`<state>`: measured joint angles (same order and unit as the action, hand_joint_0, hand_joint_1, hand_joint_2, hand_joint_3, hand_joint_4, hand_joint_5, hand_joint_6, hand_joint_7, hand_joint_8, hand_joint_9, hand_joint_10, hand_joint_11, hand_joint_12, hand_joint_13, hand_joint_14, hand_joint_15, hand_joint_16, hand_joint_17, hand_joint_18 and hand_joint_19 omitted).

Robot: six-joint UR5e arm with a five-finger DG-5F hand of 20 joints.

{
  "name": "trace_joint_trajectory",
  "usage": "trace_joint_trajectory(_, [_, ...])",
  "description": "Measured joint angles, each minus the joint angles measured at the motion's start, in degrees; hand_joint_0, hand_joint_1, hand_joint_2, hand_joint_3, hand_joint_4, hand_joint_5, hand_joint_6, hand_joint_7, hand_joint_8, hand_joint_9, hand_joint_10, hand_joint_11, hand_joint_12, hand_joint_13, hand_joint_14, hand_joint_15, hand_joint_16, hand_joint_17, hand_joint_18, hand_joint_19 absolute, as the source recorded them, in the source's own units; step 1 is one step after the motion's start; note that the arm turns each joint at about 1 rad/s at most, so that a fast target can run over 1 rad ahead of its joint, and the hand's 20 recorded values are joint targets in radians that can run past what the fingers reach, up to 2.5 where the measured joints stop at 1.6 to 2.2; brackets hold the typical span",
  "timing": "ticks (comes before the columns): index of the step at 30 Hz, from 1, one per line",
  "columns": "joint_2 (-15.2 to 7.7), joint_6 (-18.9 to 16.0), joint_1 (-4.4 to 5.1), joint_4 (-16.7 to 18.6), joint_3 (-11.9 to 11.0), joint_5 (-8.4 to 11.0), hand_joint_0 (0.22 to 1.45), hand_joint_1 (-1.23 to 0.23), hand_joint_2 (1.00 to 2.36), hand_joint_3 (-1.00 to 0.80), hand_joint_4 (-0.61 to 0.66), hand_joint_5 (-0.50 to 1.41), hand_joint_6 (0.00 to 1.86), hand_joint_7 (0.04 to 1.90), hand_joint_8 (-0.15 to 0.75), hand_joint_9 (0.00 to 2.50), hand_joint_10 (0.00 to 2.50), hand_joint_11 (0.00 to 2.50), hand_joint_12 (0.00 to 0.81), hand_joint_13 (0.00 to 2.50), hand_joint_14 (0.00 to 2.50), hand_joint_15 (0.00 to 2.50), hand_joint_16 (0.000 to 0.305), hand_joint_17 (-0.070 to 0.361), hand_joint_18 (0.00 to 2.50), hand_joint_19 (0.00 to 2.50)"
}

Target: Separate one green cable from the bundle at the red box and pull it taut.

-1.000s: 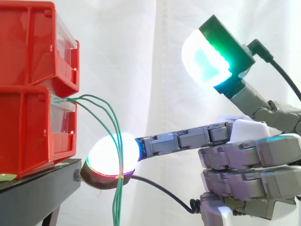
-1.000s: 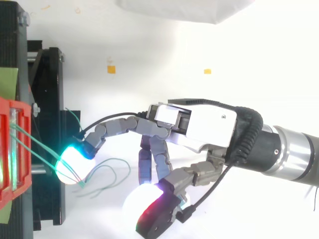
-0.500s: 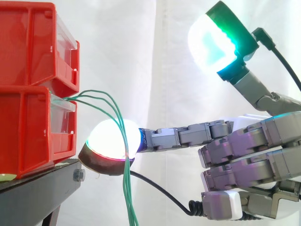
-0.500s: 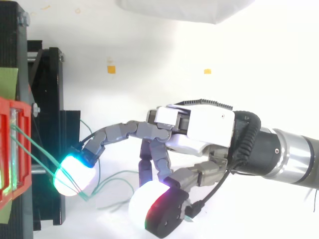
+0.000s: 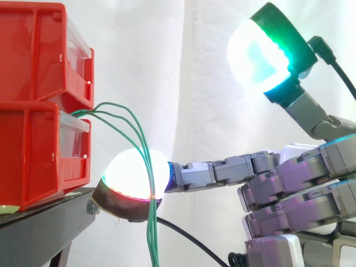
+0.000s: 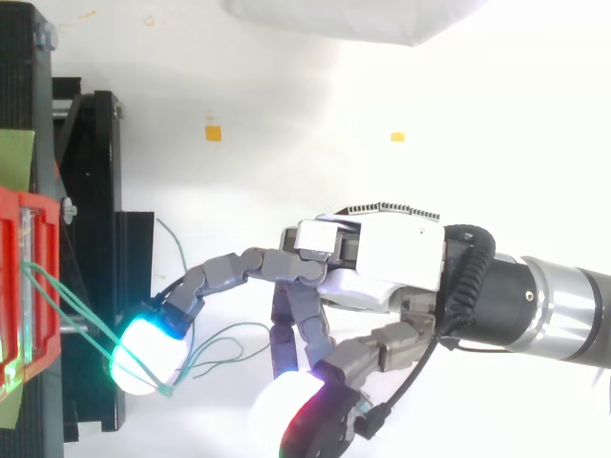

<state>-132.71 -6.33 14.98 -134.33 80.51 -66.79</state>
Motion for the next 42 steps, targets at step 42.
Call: trace_joint_trajectory(42, [0.1,-12.4,-1.91,-13.1,-3.8,-14.44,0.37,-0.69,1.00,-0.50,0.38,-0.11,0.50,0.74,0.409,2.17,0.02,0.45,0.575,2.21,0.02,0.54,0.090,0.202,2.50,0.29])
